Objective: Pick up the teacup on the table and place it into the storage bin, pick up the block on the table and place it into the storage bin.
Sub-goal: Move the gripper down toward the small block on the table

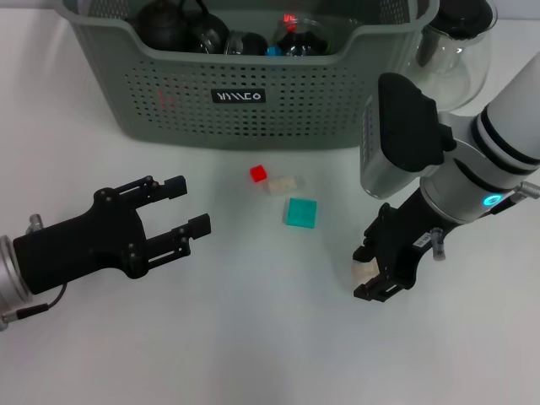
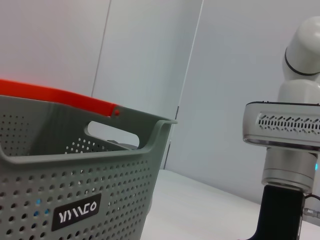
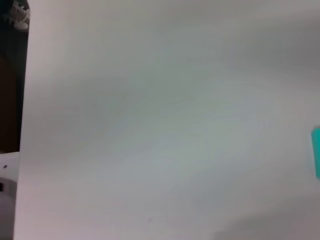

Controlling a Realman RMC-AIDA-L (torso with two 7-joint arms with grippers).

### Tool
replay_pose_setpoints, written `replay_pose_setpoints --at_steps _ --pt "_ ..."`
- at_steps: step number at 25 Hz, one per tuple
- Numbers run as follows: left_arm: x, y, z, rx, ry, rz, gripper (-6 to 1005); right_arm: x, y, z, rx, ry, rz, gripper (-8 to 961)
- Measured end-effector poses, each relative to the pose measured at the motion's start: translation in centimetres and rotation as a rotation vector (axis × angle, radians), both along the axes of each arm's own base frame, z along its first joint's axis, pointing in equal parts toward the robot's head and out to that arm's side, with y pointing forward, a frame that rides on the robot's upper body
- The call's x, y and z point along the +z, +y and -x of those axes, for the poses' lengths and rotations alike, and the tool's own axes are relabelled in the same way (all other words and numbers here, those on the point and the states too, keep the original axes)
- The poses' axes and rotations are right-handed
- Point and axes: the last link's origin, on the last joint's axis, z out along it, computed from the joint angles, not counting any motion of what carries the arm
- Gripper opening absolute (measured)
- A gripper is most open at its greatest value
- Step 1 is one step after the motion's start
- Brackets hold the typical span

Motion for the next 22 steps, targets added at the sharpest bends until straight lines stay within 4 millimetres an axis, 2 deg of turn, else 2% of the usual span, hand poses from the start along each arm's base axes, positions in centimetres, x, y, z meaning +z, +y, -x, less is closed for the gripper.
replay_pose_setpoints --at_steps 7,20,22 --pt "-0.05 0.04 0.03 0.004 0.001 0.000 670 0.06 -0.11 -0.41 -0.033 -0.010 -0.010 566" --pt "-0.43 0.25 0.01 0.016 -0.003 0.004 670 0.19 0.08 -0.61 -0.038 -0.011 -0.025 454" --pt "-0.43 0.25 0.01 0.016 -0.003 0.004 670 0.27 0.20 -0.62 -0.045 -0.009 -0.034 384"
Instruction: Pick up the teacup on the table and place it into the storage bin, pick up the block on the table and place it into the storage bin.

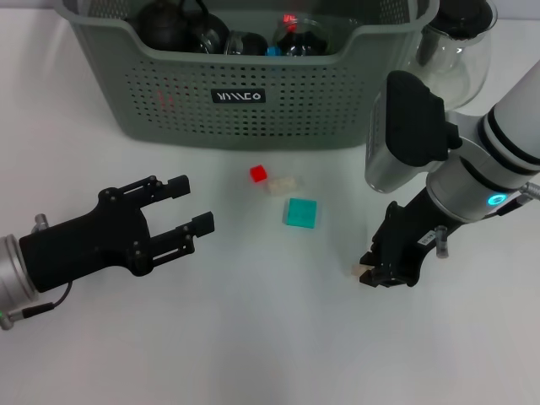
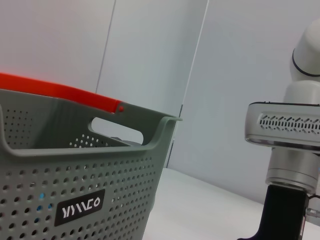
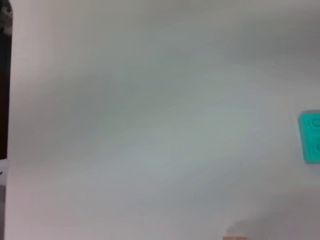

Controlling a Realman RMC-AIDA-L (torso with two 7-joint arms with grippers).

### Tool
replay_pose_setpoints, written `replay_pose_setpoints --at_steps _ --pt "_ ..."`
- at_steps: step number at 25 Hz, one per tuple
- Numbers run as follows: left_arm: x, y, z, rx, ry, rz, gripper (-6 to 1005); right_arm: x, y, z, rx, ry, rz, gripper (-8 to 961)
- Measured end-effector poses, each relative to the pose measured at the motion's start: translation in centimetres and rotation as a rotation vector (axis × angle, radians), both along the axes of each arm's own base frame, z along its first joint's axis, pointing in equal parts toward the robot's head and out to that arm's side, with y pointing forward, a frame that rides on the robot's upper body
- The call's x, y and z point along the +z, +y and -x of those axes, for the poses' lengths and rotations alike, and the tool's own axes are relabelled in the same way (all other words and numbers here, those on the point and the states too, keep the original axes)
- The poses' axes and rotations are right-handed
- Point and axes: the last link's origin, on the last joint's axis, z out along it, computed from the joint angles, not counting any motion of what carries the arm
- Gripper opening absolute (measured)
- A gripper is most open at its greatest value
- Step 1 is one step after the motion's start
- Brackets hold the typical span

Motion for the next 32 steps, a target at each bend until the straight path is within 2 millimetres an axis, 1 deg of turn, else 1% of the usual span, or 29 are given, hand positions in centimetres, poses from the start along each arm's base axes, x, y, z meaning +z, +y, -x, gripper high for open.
replay_pose_setpoints --at_steps 4,10,14,18,22,25,27,29,32 --pt "0.0 0.0 0.0 0.000 0.000 0.000 669 0.1 0.1 0.0 -0.019 0.000 -0.014 245" --pt "0.0 -0.1 0.0 0.001 0.000 0.000 669 0.9 0.4 -0.1 -0.059 0.037 -0.039 201" --pt "0.1 -0.2 0.1 0.007 -0.003 -0.005 669 2.6 1.0 0.4 -0.083 0.113 -0.073 201" --pt "0.6 -0.1 0.4 0.028 -0.017 -0.042 669 5.9 1.6 2.0 -0.078 0.316 -0.122 201" --pt "1.0 -0.1 0.7 0.048 -0.029 -0.075 669 10.1 2.5 4.1 -0.046 0.604 -0.237 202" --pt "1.1 -0.1 0.7 0.051 -0.030 -0.080 669 12.3 3.1 5.5 -0.015 0.783 -0.305 202" --pt "1.2 -0.1 0.8 0.052 -0.031 -0.083 669 13.1 4.1 6.5 0.003 0.856 -0.376 202" --pt "1.2 0.0 0.7 0.051 -0.033 -0.086 669 13.4 5.5 7.5 0.012 0.890 -0.461 207" --pt "1.2 0.2 0.6 0.049 -0.036 -0.086 669 12.7 8.4 9.2 -0.012 0.888 -0.595 221"
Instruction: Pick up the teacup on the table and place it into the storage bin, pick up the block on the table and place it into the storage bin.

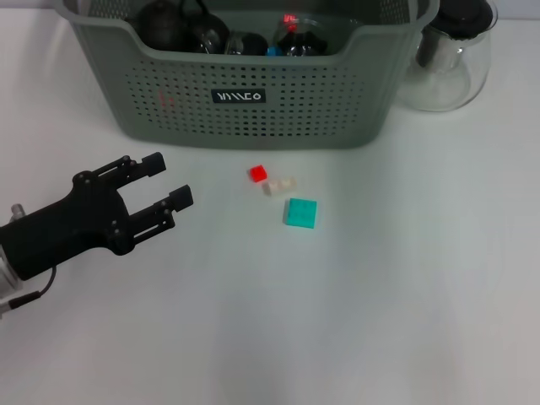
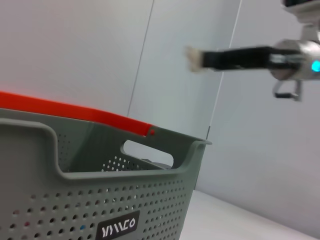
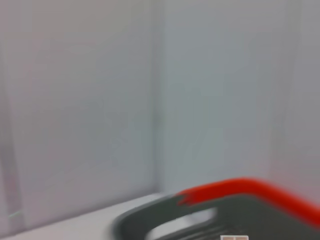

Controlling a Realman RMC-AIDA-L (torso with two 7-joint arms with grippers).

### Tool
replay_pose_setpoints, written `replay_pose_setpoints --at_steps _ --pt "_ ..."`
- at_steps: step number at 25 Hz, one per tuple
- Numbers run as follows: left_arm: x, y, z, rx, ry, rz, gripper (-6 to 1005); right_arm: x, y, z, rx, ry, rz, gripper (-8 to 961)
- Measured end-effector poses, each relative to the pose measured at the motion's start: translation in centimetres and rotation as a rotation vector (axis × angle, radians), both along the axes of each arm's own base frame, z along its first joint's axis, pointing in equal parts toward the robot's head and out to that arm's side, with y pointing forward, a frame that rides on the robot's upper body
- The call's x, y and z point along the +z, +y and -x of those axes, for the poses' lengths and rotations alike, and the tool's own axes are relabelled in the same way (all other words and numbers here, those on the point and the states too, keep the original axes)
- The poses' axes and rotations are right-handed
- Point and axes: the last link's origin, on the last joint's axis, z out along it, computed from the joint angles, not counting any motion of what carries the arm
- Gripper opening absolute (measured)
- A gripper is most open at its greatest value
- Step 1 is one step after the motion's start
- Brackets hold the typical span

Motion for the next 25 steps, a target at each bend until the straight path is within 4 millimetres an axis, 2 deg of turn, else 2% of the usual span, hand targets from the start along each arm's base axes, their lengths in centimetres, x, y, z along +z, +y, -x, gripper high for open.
replay_pose_setpoints --at_steps 3,7,12,17,20,22,25 --pt "0.0 0.0 0.0 0.001 -0.001 0.001 669 -2.2 2.5 2.0 -0.073 -0.044 -0.036 235" --pt "-0.2 0.0 -0.1 0.002 -0.011 0.007 669 -6.4 4.9 4.1 -0.156 -0.187 -0.024 254" --pt "-0.4 0.1 -0.2 0.005 -0.013 0.008 669 -10.4 5.8 5.6 -0.173 -0.308 0.000 278" --pt "-0.4 0.0 -0.2 0.003 -0.015 0.008 669 -11.3 5.8 5.9 -0.199 -0.312 0.005 301" --pt "-0.5 0.0 -0.2 0.003 -0.018 0.009 669 -11.4 5.6 5.0 -0.214 -0.317 0.010 316" --pt "-0.5 -0.1 -0.2 0.001 -0.019 0.009 669 -11.0 5.6 4.6 -0.220 -0.295 0.000 325" --pt "-0.5 -0.1 -0.2 0.001 -0.020 0.010 669 -9.2 5.4 4.3 -0.233 -0.183 -0.015 339"
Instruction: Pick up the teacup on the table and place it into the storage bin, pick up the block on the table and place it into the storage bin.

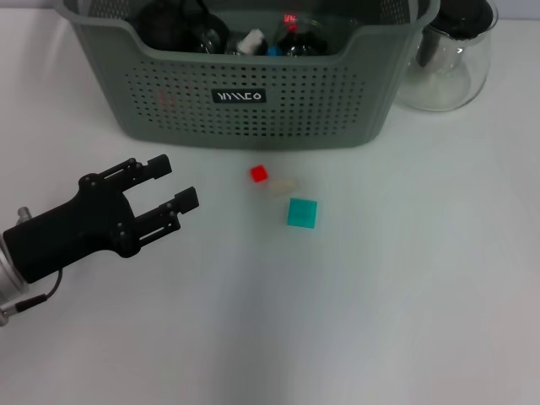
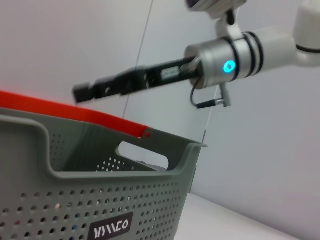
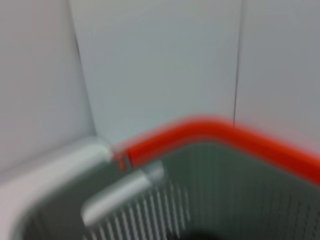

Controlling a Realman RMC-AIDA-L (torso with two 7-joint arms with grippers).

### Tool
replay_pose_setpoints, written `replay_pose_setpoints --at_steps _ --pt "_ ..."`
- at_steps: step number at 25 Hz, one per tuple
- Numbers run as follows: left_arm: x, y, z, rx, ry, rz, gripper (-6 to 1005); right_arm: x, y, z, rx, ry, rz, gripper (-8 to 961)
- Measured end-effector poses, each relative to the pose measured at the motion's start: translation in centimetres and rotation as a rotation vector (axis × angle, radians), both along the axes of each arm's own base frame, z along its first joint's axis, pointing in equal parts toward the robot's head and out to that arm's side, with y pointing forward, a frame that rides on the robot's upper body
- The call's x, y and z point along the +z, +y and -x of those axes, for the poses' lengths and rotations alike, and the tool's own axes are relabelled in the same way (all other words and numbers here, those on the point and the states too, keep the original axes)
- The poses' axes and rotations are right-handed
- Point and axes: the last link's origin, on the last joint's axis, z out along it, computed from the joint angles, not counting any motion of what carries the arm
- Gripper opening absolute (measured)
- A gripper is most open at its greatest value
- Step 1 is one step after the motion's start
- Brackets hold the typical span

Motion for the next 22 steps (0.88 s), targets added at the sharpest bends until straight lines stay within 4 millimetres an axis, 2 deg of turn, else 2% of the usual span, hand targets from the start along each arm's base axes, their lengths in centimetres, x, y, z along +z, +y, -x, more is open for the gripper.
replay_pose_setpoints --at_steps 1,3,6,12,13,17,22 --pt "0.0 0.0 0.0 0.000 -0.001 0.000 669 0.8 -0.3 -0.3 -0.006 0.052 -0.003 344" --pt "0.1 -0.1 0.0 0.001 -0.004 -0.002 669 2.7 -1.3 -1.4 -0.003 0.147 0.001 445" --pt "0.2 -0.2 0.1 0.001 -0.004 -0.006 669 5.5 -4.0 -3.1 0.068 0.207 0.056 596" --pt "1.0 -0.6 0.8 0.002 0.030 -0.003 669 9.0 -10.8 -7.1 0.178 0.019 0.303 795" --pt "1.2 -0.6 0.9 0.003 0.034 -0.005 669 9.2 -11.6 -7.6 0.181 -0.028 0.339 793" --pt "1.4 -0.5 1.0 0.004 0.036 -0.012 669 8.8 -13.0 -8.7 0.162 -0.204 0.421 787" --pt "1.3 -0.4 0.8 -0.001 0.032 -0.010 669 4.9 -12.8 -7.7 0.192 -0.423 0.516 775"
